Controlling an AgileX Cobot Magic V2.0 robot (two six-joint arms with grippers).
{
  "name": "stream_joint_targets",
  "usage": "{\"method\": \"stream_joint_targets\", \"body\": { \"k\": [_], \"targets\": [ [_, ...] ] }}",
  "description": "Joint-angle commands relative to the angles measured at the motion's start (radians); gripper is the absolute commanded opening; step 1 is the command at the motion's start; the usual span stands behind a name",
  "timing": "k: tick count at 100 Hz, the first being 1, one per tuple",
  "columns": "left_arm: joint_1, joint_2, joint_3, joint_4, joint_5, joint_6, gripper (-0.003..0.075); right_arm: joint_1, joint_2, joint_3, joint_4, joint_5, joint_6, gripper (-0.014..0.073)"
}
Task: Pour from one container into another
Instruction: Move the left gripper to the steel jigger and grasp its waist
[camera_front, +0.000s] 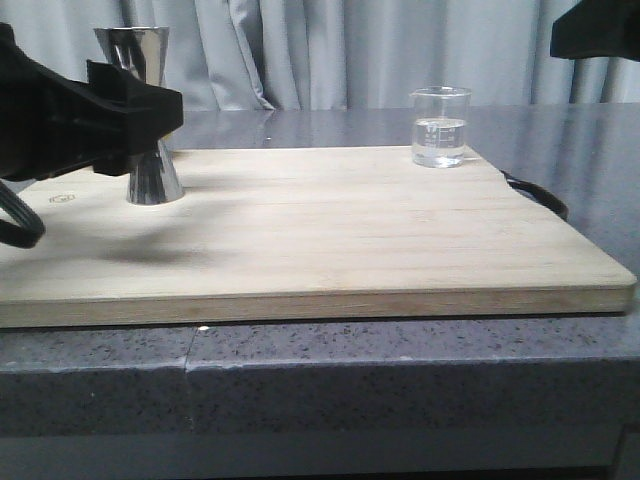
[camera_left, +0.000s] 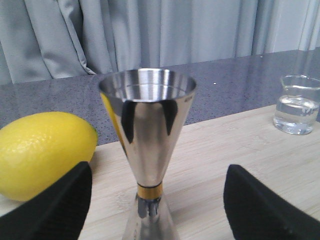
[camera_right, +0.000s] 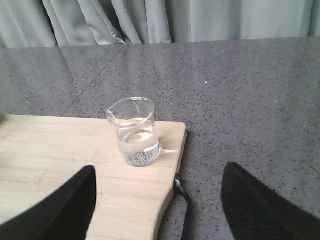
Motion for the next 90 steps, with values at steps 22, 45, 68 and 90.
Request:
{"method": "stream_joint_targets", "body": {
  "k": [22, 45, 68, 90],
  "targets": [
    [-0.006, 0.063, -0.031, 0.006, -0.172, -0.033, 0.0513, 0.001, -0.007, -0.024, -0.016, -0.086, -0.013, 0.0477],
    [-0.006, 0.094, -0.068, 0.006, -0.17, -0.033, 0.0513, 0.001, -0.007, -0.024, -0.016, -0.084, -0.013, 0.0477],
    [-0.006, 0.137, -0.096, 0.006, -0.167, -0.033, 0.0512, 0.001, -0.007, -0.024, -0.016, -0.08, -0.013, 0.0477],
    [-0.006, 0.165, -0.104, -0.003, -0.188, -0.033, 0.0512, 0.001, -0.007, -0.024, -0.016, -0.072, -0.013, 0.0477]
  ]
}}
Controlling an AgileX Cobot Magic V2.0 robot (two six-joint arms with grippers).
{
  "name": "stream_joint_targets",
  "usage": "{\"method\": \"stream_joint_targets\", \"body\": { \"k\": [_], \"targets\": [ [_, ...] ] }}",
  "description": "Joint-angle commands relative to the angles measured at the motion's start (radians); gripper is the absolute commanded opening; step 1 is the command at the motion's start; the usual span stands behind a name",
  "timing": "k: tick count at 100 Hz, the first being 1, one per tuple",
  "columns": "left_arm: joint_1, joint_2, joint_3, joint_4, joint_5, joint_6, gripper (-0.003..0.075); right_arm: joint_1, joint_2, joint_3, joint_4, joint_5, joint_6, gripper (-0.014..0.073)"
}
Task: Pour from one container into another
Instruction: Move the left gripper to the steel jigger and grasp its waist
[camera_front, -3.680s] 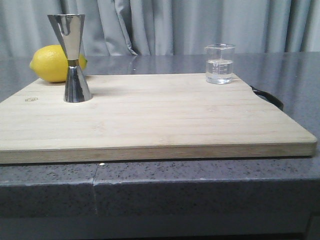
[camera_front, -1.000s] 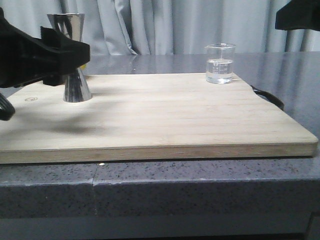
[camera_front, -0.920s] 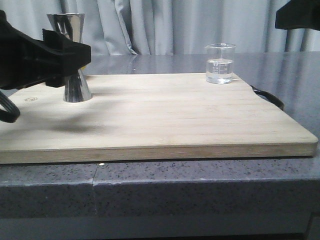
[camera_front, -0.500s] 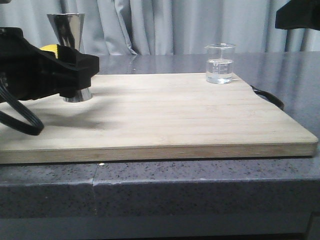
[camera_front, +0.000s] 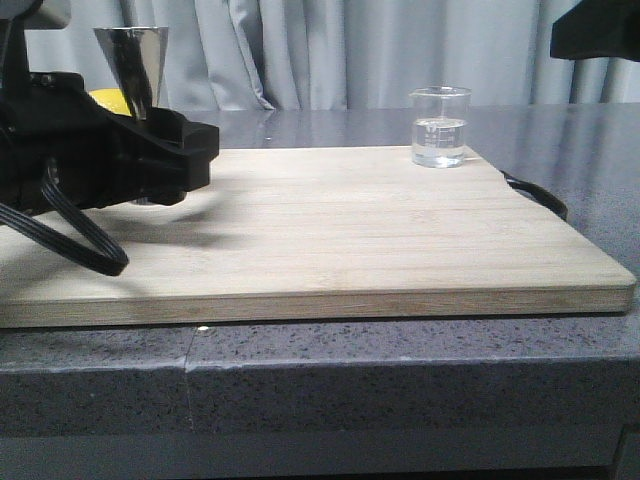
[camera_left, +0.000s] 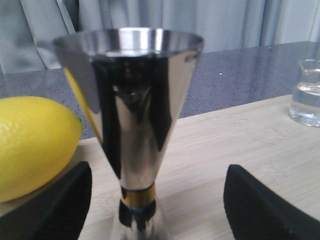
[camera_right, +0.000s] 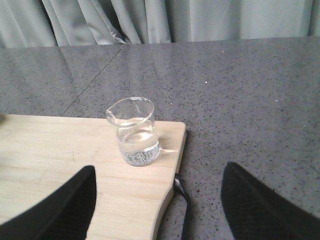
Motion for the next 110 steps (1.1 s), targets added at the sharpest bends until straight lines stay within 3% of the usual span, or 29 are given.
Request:
{"method": "stream_joint_targets", "body": {
  "k": [1, 41, 92, 102, 110],
  "targets": [
    [-0.006, -0.026, -0.025, -0.003, -0.096, -0.011, 0.0512, 0.001, -0.007, -0.024, -0.016, -0.07, -0.013, 0.0477],
    [-0.006, -0.026, -0.025, -0.009, -0.159, -0.007, 0.0503, 0.001, -0.007, -0.024, -0.016, -0.066, -0.013, 0.0477],
    [-0.006, -0.025, -0.025, -0.009, -0.163, -0.007, 0.0048, 0.001, -0.007, -0.024, -0.016, -0.066, -0.013, 0.0477],
    [-0.006, -0.025, -0.025, -0.009, -0.163, -0.007, -0.002, 0.001, -0.004, -0.024, -0.018, -0.066, -0.013, 0.0477],
    [-0.006, -0.025, -0.025, -0.004, -0.166, -0.007, -0.0019, 0.001, 0.007, -0.024, -0.038, -0.073, -0.013, 0.0477]
  ]
}}
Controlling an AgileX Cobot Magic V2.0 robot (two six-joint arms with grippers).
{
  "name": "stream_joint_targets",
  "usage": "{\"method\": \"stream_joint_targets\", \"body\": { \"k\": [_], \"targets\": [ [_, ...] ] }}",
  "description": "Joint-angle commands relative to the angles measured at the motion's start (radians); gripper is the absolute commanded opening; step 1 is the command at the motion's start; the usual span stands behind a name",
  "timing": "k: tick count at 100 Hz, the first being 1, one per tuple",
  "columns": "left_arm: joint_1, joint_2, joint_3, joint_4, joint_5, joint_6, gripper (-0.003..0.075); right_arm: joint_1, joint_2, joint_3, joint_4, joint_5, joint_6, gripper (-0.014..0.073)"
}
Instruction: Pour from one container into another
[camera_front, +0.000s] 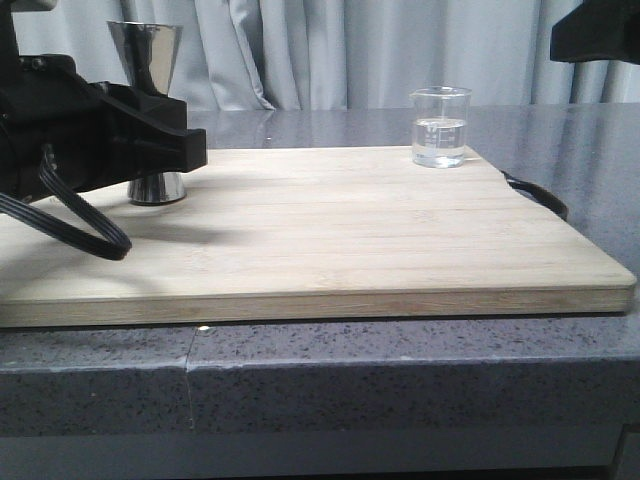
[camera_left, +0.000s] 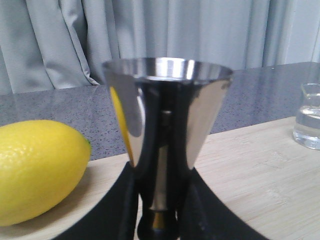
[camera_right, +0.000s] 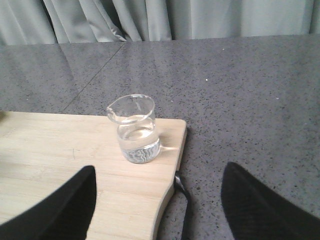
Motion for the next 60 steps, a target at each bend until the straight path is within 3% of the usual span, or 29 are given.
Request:
{"method": "stream_joint_targets", "body": {
  "k": [1, 60],
  "targets": [
    [-0.006, -0.03, -0.023, 0.006, -0.086, -0.007, -0.0019, 0.001, 0.005, -0.024, -0.035, -0.078, -0.013, 0.0477],
    [-0.006, -0.067, -0.023, 0.077, -0.119, -0.077, -0.002, 0.059, 0.242, -0.024, -0.126, -0.391, 0.048, 0.0477]
  ]
}}
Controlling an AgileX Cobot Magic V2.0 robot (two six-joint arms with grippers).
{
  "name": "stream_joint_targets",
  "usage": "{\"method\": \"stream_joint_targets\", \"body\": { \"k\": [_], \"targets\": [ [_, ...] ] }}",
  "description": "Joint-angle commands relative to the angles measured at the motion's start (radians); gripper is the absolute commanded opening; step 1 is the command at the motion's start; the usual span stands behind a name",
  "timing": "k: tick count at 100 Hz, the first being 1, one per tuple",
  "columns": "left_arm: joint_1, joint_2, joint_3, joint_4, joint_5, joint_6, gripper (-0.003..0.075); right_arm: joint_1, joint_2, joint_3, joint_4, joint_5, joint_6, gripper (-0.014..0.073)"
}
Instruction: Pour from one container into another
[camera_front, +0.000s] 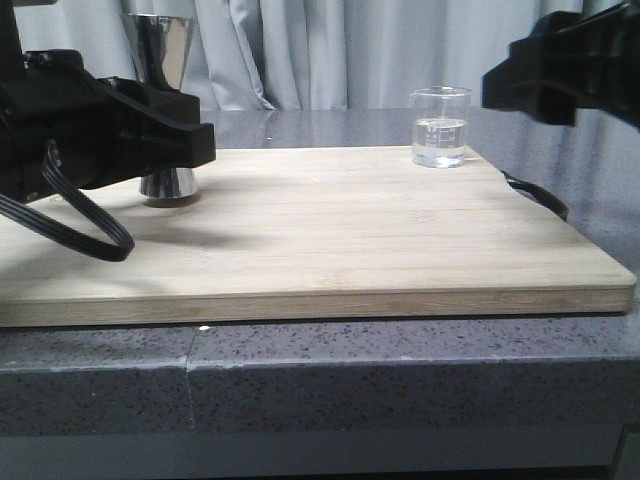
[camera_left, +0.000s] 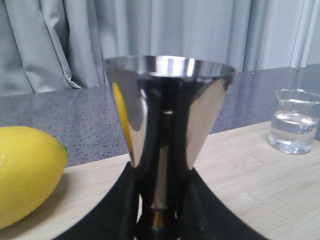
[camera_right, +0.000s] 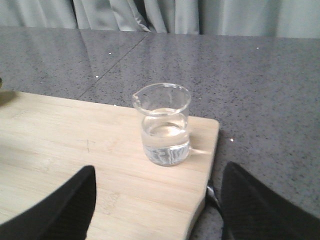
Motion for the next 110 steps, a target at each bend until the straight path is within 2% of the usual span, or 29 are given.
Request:
{"method": "stream_joint_targets", "body": {
  "k": [1, 17, 33, 54, 64, 110],
  "targets": [
    [-0.006, -0.057, -0.023, 0.017, -0.119, -0.023, -0.002, 0.005, 0.014, -0.024, -0.014, -0.146, 0.005, 0.0477],
    [-0.006, -0.095, -0.023, 0.047, -0.119, -0.04, -0.002, 0.005, 0.055, -0.024, -0.014, -0.205, 0.005, 0.0477],
    [-0.006, -0.13, -0.023, 0.115, -0.108, -0.116, -0.002, 0.005, 0.101, -0.026, -0.014, -0.28, 0.005, 0.0477],
    [-0.006, -0.147, -0.023, 0.184, -0.015, -0.119, -0.002, 0.005, 0.172, -0.028, -0.022, -0.363, 0.005, 0.0477],
    [-0.006, -0.147, -0.023, 0.224, -0.011, -0.168, -0.002, 0.005, 0.207, -0.028, -0.031, -0.421, 0.005, 0.0477],
    [-0.006, -0.147, -0.023, 0.31, -0.011, -0.221, -0.002, -0.001, 0.328, -0.171, -0.049, -0.405, 0.005, 0.0477]
  ]
}}
